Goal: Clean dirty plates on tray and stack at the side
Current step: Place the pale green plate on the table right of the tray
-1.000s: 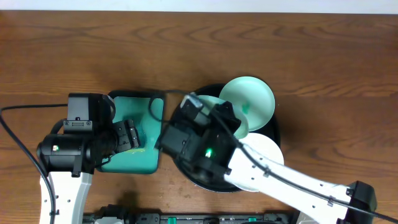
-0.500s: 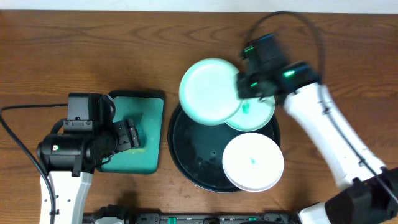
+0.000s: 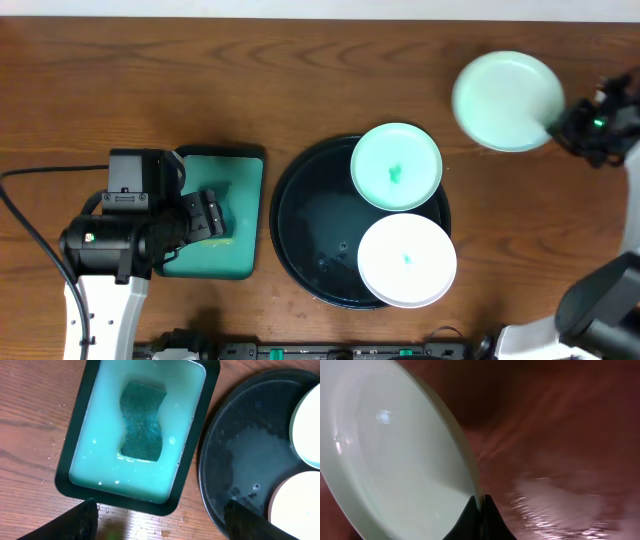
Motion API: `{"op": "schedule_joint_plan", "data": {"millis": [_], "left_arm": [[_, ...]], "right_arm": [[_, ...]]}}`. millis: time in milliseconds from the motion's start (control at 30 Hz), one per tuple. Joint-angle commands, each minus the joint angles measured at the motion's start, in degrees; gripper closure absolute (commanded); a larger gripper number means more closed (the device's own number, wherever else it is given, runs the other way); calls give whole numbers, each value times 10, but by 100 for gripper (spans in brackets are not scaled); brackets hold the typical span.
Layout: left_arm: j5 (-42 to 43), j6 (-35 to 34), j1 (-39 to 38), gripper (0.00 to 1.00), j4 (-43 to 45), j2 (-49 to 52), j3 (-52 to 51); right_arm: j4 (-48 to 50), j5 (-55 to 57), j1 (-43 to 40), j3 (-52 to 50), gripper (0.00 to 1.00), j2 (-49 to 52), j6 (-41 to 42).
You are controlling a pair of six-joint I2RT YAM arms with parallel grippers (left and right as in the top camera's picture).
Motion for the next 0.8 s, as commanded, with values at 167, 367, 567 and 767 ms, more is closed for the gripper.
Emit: {"op": "schedule_joint_plan", "data": {"millis": [167,367,567,767], "left_arm": [[7,-5,1,20,0,1,5],[7,-5,1,20,0,1,5],[7,-5,1,20,0,1,5],[7,-5,1,20,-1,1,5]], "right_arm": [[20,-19,-112,-1,99,115,-6],[55,-10,-117,-1,99,163,-26],[54,28,-117,-1,99,198,-28],[40,72,-117,-1,94,201,-28]]}}
